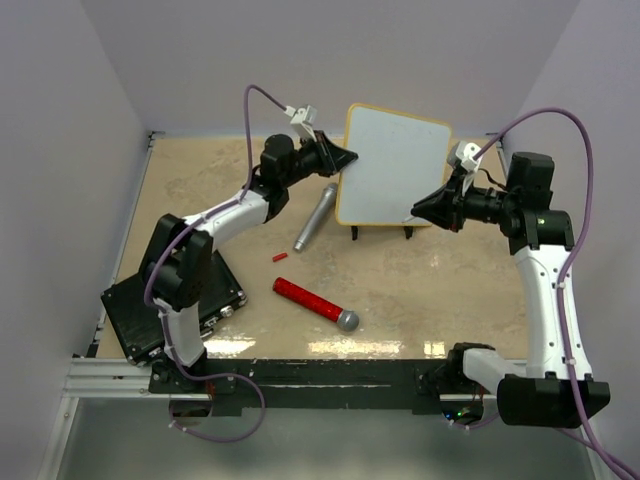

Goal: Write a sentence on the whiteboard
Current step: Move the whiteboard to the center of the board.

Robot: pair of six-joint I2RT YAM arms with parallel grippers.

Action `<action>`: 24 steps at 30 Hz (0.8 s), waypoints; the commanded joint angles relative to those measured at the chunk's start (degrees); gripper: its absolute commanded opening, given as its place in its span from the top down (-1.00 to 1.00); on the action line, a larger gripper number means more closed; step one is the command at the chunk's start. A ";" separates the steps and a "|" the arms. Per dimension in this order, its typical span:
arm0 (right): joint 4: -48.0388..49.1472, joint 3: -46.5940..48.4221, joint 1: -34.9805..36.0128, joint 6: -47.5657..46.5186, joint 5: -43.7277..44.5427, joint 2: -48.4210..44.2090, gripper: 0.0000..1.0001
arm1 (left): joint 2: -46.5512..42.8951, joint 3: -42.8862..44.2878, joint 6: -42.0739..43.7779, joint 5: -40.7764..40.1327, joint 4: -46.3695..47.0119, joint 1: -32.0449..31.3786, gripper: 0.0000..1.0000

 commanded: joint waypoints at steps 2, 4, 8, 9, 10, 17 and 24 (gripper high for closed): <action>0.06 0.78 -0.16 -0.33 0.47 -1.56 1.00 | -10.51 -9.82 -1.41 -3.71 10.95 -2.51 1.00; -0.12 0.61 -0.16 -0.51 0.56 -1.56 1.00 | -11.75 -14.66 -2.21 -4.58 13.32 -4.01 1.00; 0.14 -0.62 -0.25 -0.69 1.09 -2.18 1.00 | -13.95 -21.87 -2.47 -6.61 17.98 -5.86 1.00; 0.14 -0.80 -0.16 -0.77 1.18 -2.53 1.00 | -14.04 -23.97 -2.65 -6.44 20.34 -6.12 1.00; 0.14 -0.89 -0.16 -0.78 1.26 -2.71 1.00 | -14.04 -24.68 -2.56 -6.09 21.15 -6.21 1.00; 0.23 -1.94 -0.25 -1.04 1.61 -3.41 1.00 | -13.51 -23.99 -1.59 -5.47 21.51 -6.30 1.00; 0.41 -3.00 -0.16 -1.30 2.06 -4.29 1.00 | -15.53 -26.51 4.72 -4.76 19.39 -7.70 1.00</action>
